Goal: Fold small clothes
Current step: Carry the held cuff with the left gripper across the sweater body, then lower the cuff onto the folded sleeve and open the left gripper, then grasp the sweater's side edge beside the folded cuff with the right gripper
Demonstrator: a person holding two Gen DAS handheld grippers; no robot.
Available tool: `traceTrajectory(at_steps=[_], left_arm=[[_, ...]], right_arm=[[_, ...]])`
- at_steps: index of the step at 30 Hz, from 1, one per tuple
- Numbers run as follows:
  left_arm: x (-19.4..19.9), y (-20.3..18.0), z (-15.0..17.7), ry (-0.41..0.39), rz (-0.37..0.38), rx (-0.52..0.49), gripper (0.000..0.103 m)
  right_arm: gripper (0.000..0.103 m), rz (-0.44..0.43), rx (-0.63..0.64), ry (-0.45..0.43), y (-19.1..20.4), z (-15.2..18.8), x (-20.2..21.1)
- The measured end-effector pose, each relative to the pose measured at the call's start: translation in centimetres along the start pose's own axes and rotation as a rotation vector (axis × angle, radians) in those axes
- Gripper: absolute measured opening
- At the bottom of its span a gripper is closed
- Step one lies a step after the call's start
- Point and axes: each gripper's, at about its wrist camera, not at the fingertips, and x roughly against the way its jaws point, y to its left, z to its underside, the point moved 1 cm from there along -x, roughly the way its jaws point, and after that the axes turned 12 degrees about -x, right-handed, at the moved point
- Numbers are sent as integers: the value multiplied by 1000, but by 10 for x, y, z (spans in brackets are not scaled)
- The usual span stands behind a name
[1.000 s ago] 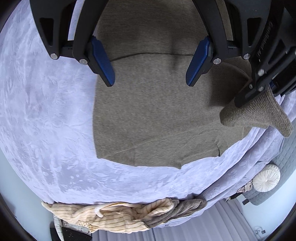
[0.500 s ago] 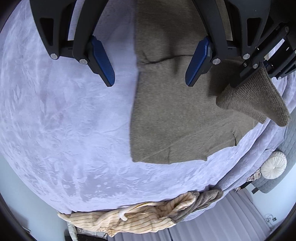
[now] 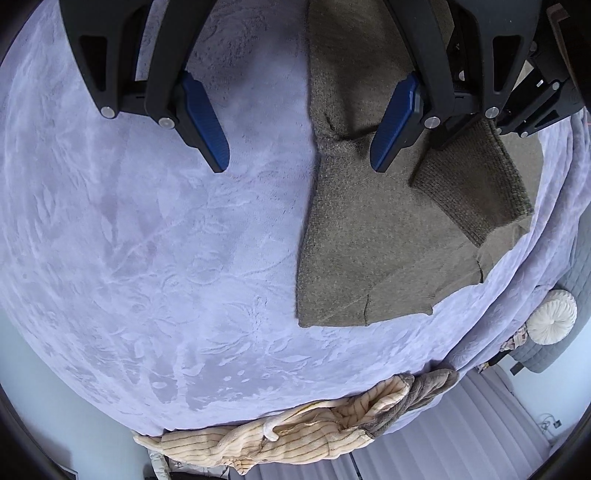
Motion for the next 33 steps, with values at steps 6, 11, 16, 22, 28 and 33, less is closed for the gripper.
traceTrajectory(at_steps=[6,11,16,22,28,33], left_arm=[[-5,1,7,-7,36,25,16],[8,13,12,-73,87,93,95],[15,13,22,-82,131,75,95],[18,31,39,-77,151,115,95],[19,39,45,-77,138,128,95],[17,40,50,-68,151,135,95]], right_arm=[[82,2,-28,-3,-11,3,4],[82,0,-50,0,-19,5,10],[82,-66,-71,5,-20,8,20],[82,-198,-93,95,-11,19,8],[73,-246,-59,122,-3,35,8],[73,-343,-148,145,-6,29,8]])
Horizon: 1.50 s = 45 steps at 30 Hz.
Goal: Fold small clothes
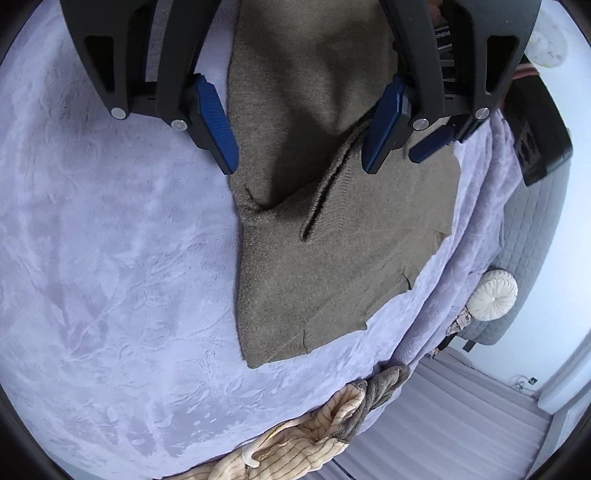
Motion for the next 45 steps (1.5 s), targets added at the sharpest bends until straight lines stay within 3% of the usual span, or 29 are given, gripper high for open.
traceTrajectory(at_steps=[7,9,11,13,17,22,26,30,34,37,38,39,45], left_arm=[[1,8,7,33,75,47,96],[2,10,8,34,62,49,96],[5,12,9,31,57,54,96],[8,16,10,26,53,57,96],[8,22,11,28,46,67,96],[5,32,15,39,39,91,96],[4,38,19,45,42,107,96],[4,36,18,38,46,94,96],[-1,33,18,53,34,90,96],[0,34,20,54,40,96,96],[2,35,21,51,44,98,96],[3,36,22,52,49,102,96],[8,41,28,44,63,120,96]], right_arm=[[73,-120,-60,85,5,-5,-16],[70,-96,-46,99,8,-4,-28],[58,-57,-19,107,12,-2,-37],[53,-45,2,100,17,0,-39],[6,-32,43,95,24,1,-40],[1,20,112,19,31,1,-24],[4,75,97,-22,24,-7,-10],[13,49,64,-24,5,-8,-2],[15,17,35,42,-3,0,-14],[29,-4,41,35,-5,4,-19],[44,-14,50,31,-4,5,-20],[65,-1,62,21,-2,5,-20],[67,51,145,-60,10,11,-12]])
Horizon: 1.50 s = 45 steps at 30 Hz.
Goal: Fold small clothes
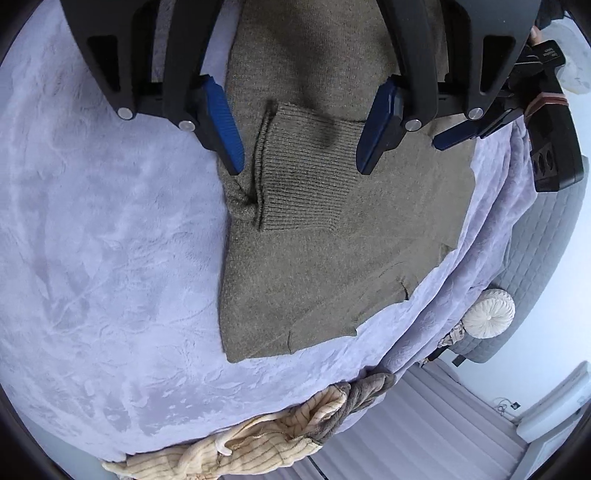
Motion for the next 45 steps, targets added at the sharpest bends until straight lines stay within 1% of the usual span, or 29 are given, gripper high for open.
traceTrajectory(at_steps=[1,4,5,7,8,11,13,15,17,19,20,23,25,27,28,29,30,31,32,33,35,37,38,39,40,41,42,43,45], left_arm=[[-1,0,0,3,-2,0,96],[-3,1,-1,0,-3,-2,96],[-3,2,-1,-3,3,2,96],[-1,6,-2,-12,22,18,96],[1,8,-1,-23,33,23,96],[9,12,-1,-56,47,25,96],[9,14,-2,-57,45,26,96],[5,16,-4,-43,31,34,96],[2,18,-4,-36,27,43,96],[0,17,-4,-29,21,41,96],[1,18,-3,-28,19,38,96],[8,26,-7,-41,-31,21,96],[15,43,-15,-58,-64,36,96],[21,71,-24,-72,-106,80,96],[24,87,-30,-77,-127,102,96],[27,104,-35,-85,-155,125,96],[28,122,-41,-90,-187,150,96],[27,137,-47,-89,-206,168,96],[23,152,-52,-81,-210,181,96],[15,166,-56,-62,-204,193,96],[-6,190,-55,-7,-201,222,96],[-28,211,-47,52,-227,242,96],[-34,218,-44,52,-225,242,97],[-34,223,-42,43,-208,245,100],[-32,226,-40,44,-222,253,100],[-26,226,-39,44,-236,264,100],[-16,222,-35,25,-226,268,100],[-8,215,-30,5,-210,258,100],[12,190,-15,-24,-191,217,100]], right_arm=[[67,11,5,-2,1,-1,-1],[54,-1,18,65,7,-7,-19],[34,0,30,79,10,-8,-25],[12,-17,27,102,12,-8,-31],[9,-21,30,89,14,-7,-29],[7,-39,60,22,21,-7,-12],[7,-39,62,-20,22,-11,0],[7,-29,55,-40,19,-18,3],[7,-35,49,-7,17,-22,-4],[7,18,86,11,19,-20,-12],[7,26,92,11,19,-19,-13],[8,23,61,-2,12,-18,-10],[11,59,53,-21,10,-19,-6],[18,87,50,-32,10,-20,-1],[21,104,44,-55,9,-21,4],[33,126,37,-81,9,-23,9],[49,152,27,-115,8,-24,15],[56,167,14,-149,8,-26,22],[60,162,7,-171,9,-27,27],[60,149,3,-176,12,-27,30],[60,116,25,-140,23,-25,26],[60,100,74,-89,41,-18,14],[61,99,99,-64,48,-15,6],[61,104,123,-37,55,-12,-3],[61,118,145,-15,61,-10,-12],[61,155,168,10,66,-7,-23],[61,187,181,17,69,-6,-27],[61,193,193,10,73,-4,-28],[61,170,213,3,81,2,-26]])
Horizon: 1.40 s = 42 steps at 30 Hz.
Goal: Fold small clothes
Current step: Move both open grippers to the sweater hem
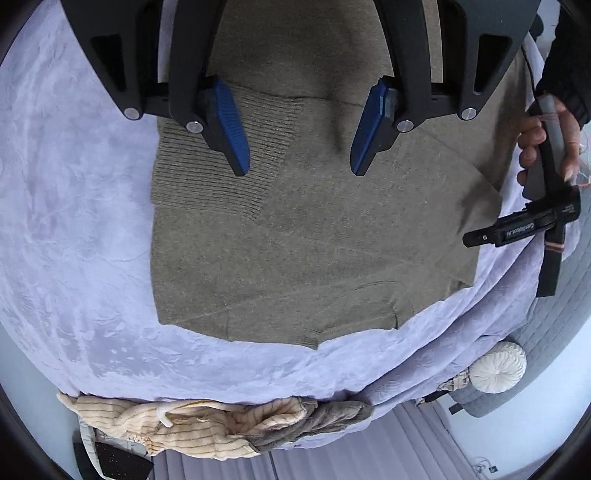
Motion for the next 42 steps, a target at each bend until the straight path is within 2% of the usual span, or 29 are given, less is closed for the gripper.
traceTrajectory(at_steps=[3,6,9,12,15,17,19,20,22,24,29,34,38,42], left_arm=[[18,-29,30,-34,11,-94,100],[-6,-47,47,46,-52,-163,101],[-8,-46,46,47,-56,-135,101],[11,-50,49,20,-35,-124,101],[25,-63,59,-1,-32,-159,101],[23,-68,68,24,0,-164,101],[6,-70,77,99,16,-165,102],[-1,-73,84,130,2,-177,102],[1,-80,91,110,-33,-218,102],[5,-82,96,123,-38,-221,102],[20,-81,116,121,-22,-218,102],[47,-89,159,109,-36,-253,102],[72,-90,204,91,-37,-304,102],[90,-82,237,80,-16,-346,102]], right_arm=[[65,16,41,20,13,10,-7],[71,123,113,62,23,19,-33],[72,188,150,65,32,19,-30],[73,170,164,9,45,26,-3],[80,154,139,5,49,41,5],[80,133,111,60,49,53,-5],[84,148,85,152,47,66,-27],[87,162,97,142,47,72,-33],[93,153,127,70,50,81,-31],[94,183,159,23,56,91,-28],[94,221,188,57,59,109,-14],[94,221,240,56,53,147,12],[94,148,296,71,32,184,36],[94,149,447,56,10,229,65]])
